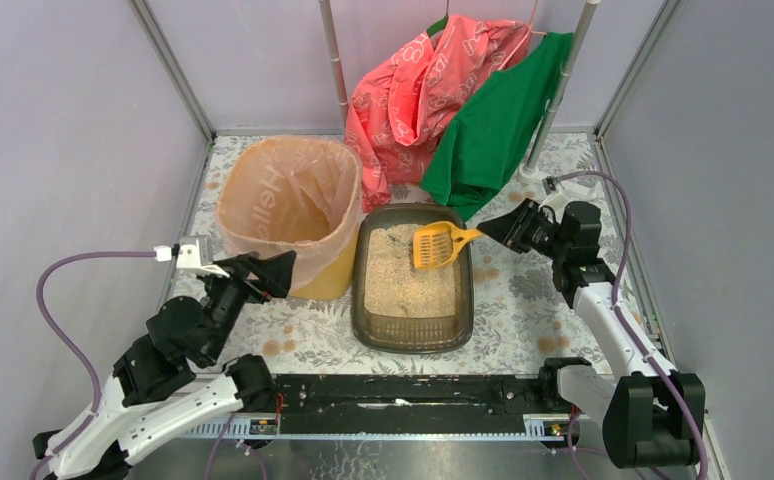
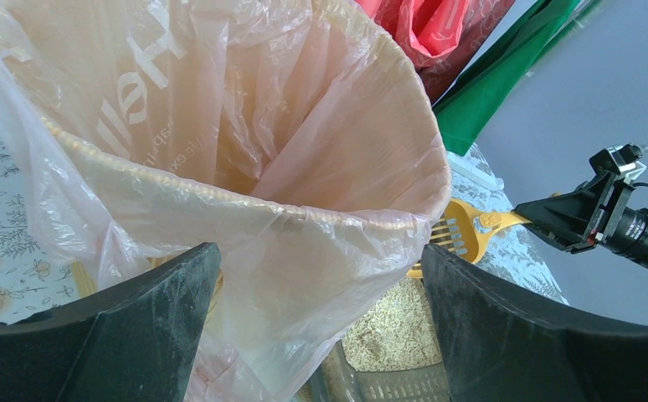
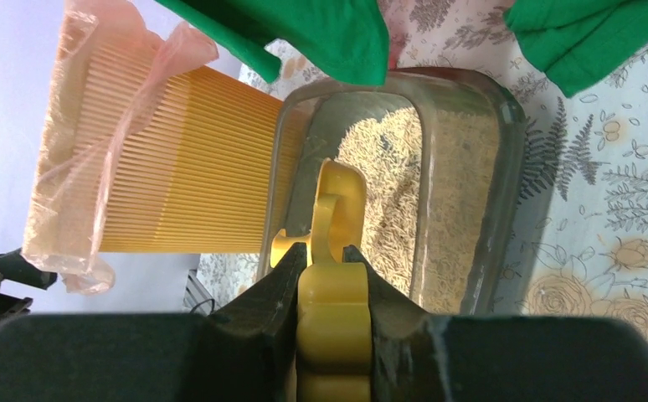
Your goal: Clean the litter box
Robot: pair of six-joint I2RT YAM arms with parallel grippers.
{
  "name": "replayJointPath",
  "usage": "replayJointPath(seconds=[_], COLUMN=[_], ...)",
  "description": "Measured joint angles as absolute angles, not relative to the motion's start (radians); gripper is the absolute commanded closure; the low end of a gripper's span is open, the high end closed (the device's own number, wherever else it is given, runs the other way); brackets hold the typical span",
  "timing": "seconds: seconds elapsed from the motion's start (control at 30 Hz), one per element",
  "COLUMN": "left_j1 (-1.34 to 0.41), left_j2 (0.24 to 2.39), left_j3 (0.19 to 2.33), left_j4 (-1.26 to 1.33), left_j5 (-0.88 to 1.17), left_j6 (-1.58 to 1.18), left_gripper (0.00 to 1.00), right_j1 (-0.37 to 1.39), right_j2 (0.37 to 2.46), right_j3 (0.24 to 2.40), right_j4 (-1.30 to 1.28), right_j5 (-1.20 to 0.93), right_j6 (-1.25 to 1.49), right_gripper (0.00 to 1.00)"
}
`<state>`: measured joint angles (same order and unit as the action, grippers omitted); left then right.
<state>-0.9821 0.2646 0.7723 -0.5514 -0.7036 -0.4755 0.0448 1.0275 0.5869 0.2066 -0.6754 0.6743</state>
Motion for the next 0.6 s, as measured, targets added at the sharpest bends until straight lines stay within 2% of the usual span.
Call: replayJointPath(seconds=[0.3,0.6], left_j1=[-0.982,-0.982], left_j2=[0.206,0.176], left_j3=[0.773,0.773], left_j4=[-0.554,-0.564], left_j5=[-0.709,-0.715], left_j6=[-0.476,-0.476], left_gripper=[0.01,0.01], right_j1=[0.053,0.172], right_j2=[1.029,1.150], right_j3=[0.763,1.132], right_j4=[0.197,0.187], right_j5=[-0.721,-0.715], right_j6=[0.757,0.788], right_gripper=[1.00,1.00])
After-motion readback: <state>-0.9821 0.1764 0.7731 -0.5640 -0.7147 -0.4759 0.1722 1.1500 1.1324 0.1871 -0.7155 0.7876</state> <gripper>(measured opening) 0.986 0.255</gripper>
